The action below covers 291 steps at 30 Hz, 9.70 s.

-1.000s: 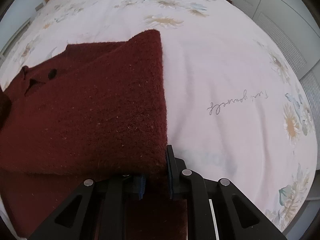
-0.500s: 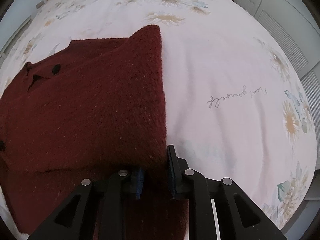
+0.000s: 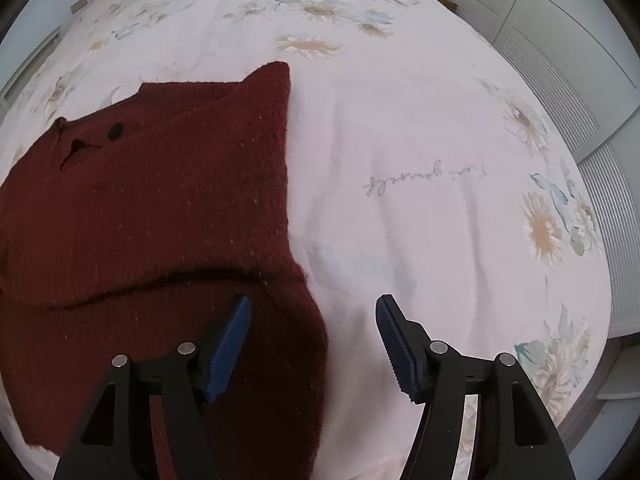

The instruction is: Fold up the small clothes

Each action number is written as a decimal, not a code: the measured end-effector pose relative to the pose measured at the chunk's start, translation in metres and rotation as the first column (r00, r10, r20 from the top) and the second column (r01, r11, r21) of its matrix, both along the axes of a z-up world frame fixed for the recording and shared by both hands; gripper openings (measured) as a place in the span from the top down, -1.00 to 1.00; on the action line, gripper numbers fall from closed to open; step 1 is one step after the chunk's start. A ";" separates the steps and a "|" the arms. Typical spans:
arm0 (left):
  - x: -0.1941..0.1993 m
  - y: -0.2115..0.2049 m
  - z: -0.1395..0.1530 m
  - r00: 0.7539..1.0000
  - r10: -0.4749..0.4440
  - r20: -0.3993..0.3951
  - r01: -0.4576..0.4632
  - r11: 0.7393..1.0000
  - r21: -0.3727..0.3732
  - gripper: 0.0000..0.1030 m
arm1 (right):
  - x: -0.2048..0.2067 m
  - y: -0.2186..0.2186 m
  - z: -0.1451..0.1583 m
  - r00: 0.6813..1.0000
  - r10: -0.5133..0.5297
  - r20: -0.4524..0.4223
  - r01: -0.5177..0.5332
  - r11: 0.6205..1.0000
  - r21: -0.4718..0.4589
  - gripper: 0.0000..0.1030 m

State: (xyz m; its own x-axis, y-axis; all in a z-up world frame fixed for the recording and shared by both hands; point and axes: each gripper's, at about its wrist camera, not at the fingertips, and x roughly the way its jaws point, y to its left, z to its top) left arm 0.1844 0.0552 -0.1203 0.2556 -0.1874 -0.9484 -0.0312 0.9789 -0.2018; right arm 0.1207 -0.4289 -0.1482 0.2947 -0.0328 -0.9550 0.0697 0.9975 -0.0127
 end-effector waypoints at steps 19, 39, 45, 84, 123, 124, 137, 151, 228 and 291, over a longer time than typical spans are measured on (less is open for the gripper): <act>0.002 -0.054 -0.006 0.991 -0.112 0.073 0.107 0.992 0.067 0.81 | 0.042 -0.027 0.010 0.994 -0.104 0.034 0.095 0.975 0.202 -0.34; -0.004 -0.055 0.047 0.943 -0.192 0.271 0.138 0.969 0.206 0.81 | 0.091 0.008 -0.007 0.996 -0.039 0.080 0.028 0.991 0.134 0.67; 0.005 -0.050 -0.025 0.981 -0.163 0.103 0.134 0.960 0.245 0.80 | 0.096 0.014 -0.025 0.998 -0.047 0.047 0.041 0.993 0.111 0.58; -0.003 -0.095 -0.040 0.956 -0.239 0.169 0.199 0.954 0.223 -0.99 | 0.047 0.091 -0.037 0.979 0.099 0.180 -0.100 0.995 -0.001 -0.99; -0.117 0.344 -0.010 0.624 0.781 0.031 -0.781 0.624 -0.011 -0.97 | -0.051 0.065 0.039 0.979 -0.021 0.201 0.029 0.999 -0.033 -0.99; -0.115 0.345 -0.013 0.626 0.779 0.024 -0.779 0.627 -0.006 -0.97 | -0.050 0.065 0.038 0.980 -0.021 0.198 0.029 0.999 -0.034 -0.99; -0.084 0.316 0.020 0.781 0.620 0.068 -0.624 0.780 0.045 0.69 | -0.050 0.068 0.032 0.981 -0.010 0.195 0.015 1.000 -0.024 -0.99; -0.037 0.147 0.123 0.917 0.283 0.280 -0.274 0.959 -0.073 0.71 | -0.042 0.069 0.053 0.966 0.007 0.258 -0.007 1.000 -0.002 -0.99; 0.021 -0.024 -0.071 0.980 -0.186 0.074 0.166 0.962 0.218 -0.43 | -0.023 0.132 0.041 0.973 0.129 0.192 -0.129 0.992 -0.014 -0.99; 0.004 -0.014 -0.061 0.983 -0.166 0.081 0.141 0.957 0.255 0.66 | 0.033 0.125 -0.012 0.997 -0.035 0.073 0.022 0.985 0.173 0.16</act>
State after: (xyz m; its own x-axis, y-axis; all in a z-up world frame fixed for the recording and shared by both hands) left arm 0.1880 0.0414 -0.1812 0.3387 0.0046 -0.9409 0.1314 0.9900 0.0521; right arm 0.1534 -0.3042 -0.1607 0.3678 0.1207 -0.9221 0.0926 0.9819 0.1654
